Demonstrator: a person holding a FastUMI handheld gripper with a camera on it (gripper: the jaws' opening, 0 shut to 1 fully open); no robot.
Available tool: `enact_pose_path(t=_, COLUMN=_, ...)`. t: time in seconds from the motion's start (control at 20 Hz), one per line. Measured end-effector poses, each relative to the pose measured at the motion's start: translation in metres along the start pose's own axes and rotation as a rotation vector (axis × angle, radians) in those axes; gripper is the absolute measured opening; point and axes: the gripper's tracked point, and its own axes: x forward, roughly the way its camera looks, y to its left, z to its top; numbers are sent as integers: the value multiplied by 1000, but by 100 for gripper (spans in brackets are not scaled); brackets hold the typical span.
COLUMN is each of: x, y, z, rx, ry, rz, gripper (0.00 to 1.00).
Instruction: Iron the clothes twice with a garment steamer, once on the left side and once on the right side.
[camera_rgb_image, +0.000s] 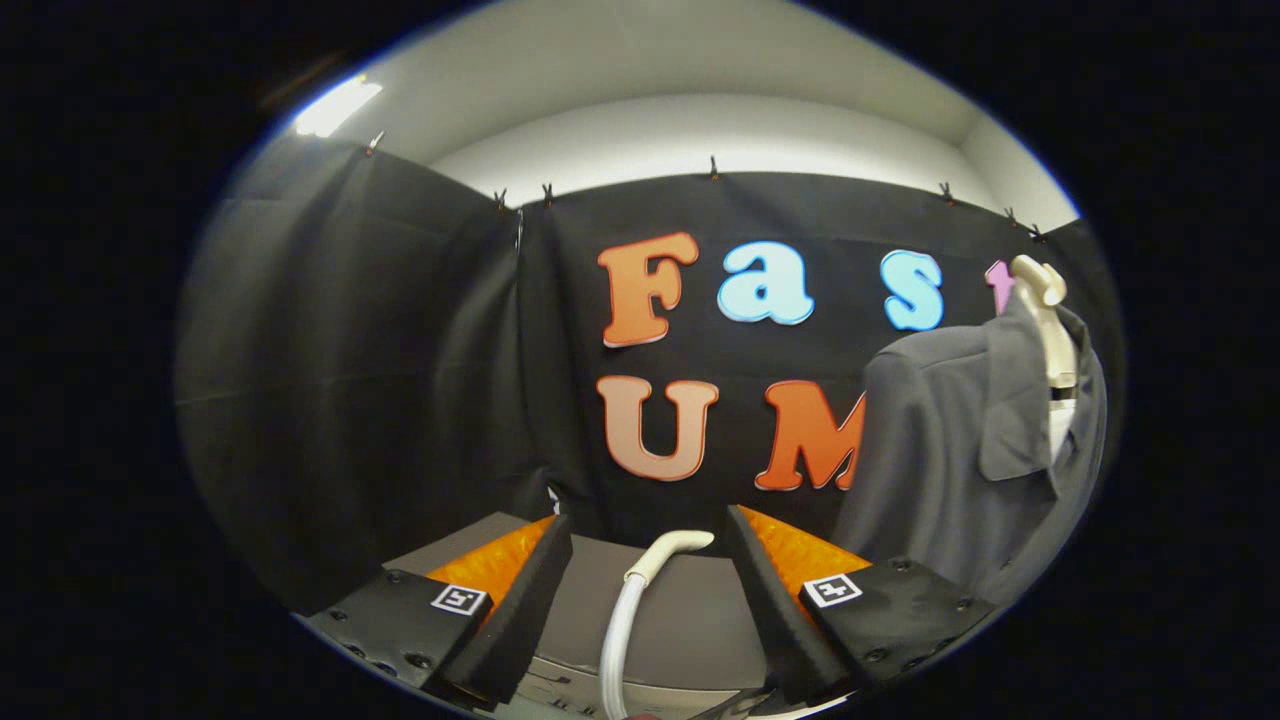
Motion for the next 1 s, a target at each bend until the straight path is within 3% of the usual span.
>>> enact_pose_path(t=0.2, x=95, y=22, z=-49, rx=-79, ry=220, rz=-13, gripper=99)
enact_pose_path(t=0.3, x=143, y=18, z=-73, rx=-43, ry=318, rz=-26, gripper=97)
enact_pose_path(t=0.4, x=176, y=0, z=-97, rx=-104, ry=411, rz=-72, gripper=98)
enact_pose_path(t=0.65, x=219, y=-37, z=-160, rx=-67, ry=576, rz=-189, gripper=97)
enact_pose_path(t=0.85, x=230, y=-42, z=-187, rx=-14, ry=649, rz=-203, gripper=97)
enact_pose_path(t=1.0, x=230, y=-36, z=-216, rx=53, ry=737, rz=-170, gripper=98)
